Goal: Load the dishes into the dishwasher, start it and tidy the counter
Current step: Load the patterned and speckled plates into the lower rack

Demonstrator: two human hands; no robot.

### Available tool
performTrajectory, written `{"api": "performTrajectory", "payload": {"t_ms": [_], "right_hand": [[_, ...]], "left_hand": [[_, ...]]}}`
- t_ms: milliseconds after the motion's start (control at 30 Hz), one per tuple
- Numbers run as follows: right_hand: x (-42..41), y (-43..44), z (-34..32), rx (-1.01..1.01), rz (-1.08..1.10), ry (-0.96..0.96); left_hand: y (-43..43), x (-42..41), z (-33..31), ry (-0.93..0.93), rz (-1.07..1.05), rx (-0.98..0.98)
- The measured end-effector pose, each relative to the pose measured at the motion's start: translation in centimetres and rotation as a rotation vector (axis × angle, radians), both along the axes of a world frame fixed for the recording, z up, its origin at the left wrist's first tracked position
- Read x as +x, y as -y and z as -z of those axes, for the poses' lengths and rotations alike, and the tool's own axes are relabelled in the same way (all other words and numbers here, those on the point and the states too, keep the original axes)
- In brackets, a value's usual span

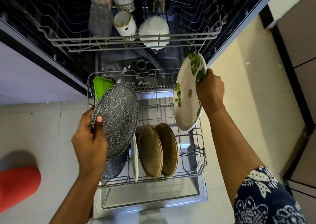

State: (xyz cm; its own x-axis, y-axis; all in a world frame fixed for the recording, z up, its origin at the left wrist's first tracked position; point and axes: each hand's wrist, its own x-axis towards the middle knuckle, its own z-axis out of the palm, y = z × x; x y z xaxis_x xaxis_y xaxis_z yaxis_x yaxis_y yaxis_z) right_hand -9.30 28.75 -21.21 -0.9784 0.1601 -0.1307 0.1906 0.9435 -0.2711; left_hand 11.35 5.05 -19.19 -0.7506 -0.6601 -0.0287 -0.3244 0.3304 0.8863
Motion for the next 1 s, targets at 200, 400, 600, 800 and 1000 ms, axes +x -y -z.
{"api": "performTrajectory", "payload": {"t_ms": [200, 400, 600, 800, 1000], "right_hand": [[-0.3, 1.6, 2.9, -0.068, -0.019, 0.144], [-2.1, 3.0, 4.4, -0.101, -0.02, 0.165], [-5.6, 2.3, 3.4, -0.133, 0.048, 0.365], [-3.5, 1.8, 3.5, -0.165, 0.027, 0.3], [5.5, -0.9, 0.0, -0.484, 0.05, -0.18]], "left_hand": [[-0.3, -0.1, -0.1, -0.018, 0.005, 0.022], [-0.2, -0.2, 1.0, 0.008, -0.008, 0.037], [-0.9, -0.1, 1.1, 0.006, 0.019, 0.102], [-1.4, -0.1, 1.0, -0.006, 0.045, 0.09], [-2.2, 0.3, 0.3, -0.062, 0.092, 0.241]]}}
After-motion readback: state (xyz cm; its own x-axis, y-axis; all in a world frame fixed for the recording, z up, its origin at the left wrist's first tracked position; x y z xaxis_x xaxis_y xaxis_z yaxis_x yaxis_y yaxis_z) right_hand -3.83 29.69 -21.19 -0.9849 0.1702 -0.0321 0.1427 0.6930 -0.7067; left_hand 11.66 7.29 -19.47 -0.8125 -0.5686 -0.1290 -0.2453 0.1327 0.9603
